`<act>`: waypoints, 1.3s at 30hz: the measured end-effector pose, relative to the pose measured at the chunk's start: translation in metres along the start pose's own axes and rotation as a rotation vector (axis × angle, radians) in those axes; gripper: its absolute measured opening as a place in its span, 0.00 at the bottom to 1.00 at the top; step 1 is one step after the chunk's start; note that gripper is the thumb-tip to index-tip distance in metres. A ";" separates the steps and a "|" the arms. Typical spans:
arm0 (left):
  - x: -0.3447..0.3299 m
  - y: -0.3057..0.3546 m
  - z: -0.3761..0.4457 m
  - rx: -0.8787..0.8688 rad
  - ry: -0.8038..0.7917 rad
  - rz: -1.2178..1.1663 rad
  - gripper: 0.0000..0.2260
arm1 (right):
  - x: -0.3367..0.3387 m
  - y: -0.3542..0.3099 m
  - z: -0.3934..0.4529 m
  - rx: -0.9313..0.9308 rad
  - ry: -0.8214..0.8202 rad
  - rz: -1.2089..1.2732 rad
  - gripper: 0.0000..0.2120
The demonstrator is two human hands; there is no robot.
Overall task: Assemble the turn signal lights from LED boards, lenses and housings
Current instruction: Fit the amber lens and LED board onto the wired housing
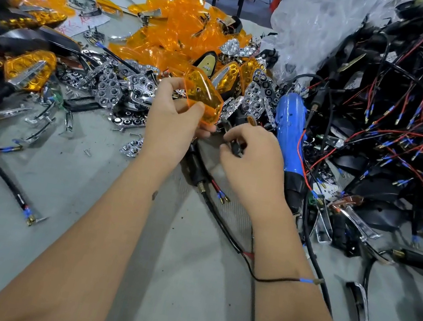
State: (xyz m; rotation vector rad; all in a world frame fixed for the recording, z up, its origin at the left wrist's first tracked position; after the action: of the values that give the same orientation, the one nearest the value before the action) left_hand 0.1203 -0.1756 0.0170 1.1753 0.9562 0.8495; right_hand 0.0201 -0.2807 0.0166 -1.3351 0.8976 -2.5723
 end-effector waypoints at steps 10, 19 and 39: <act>-0.006 0.010 -0.008 -0.203 -0.110 0.071 0.14 | 0.014 0.003 -0.006 -0.321 0.185 0.796 0.09; -0.010 0.005 -0.007 -0.122 -0.112 -0.004 0.21 | 0.013 0.005 -0.003 -0.361 0.195 1.094 0.13; -0.015 0.001 -0.009 0.084 -0.303 -0.335 0.07 | 0.010 -0.007 -0.007 -0.199 0.099 1.110 0.05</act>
State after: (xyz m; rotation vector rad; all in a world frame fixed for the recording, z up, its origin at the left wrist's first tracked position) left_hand 0.1066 -0.1865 0.0190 1.1356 0.9094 0.3551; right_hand 0.0098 -0.2755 0.0240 -0.4501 1.4010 -1.6905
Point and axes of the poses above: each hand's wrist, its own z-axis towards the middle knuckle, its own x-axis out of the back of the hand, y = z × x, the point moved 4 cm from there along z, towards the middle knuckle, and after that the axes turned 3 degrees about x, right-handed, at the moved point
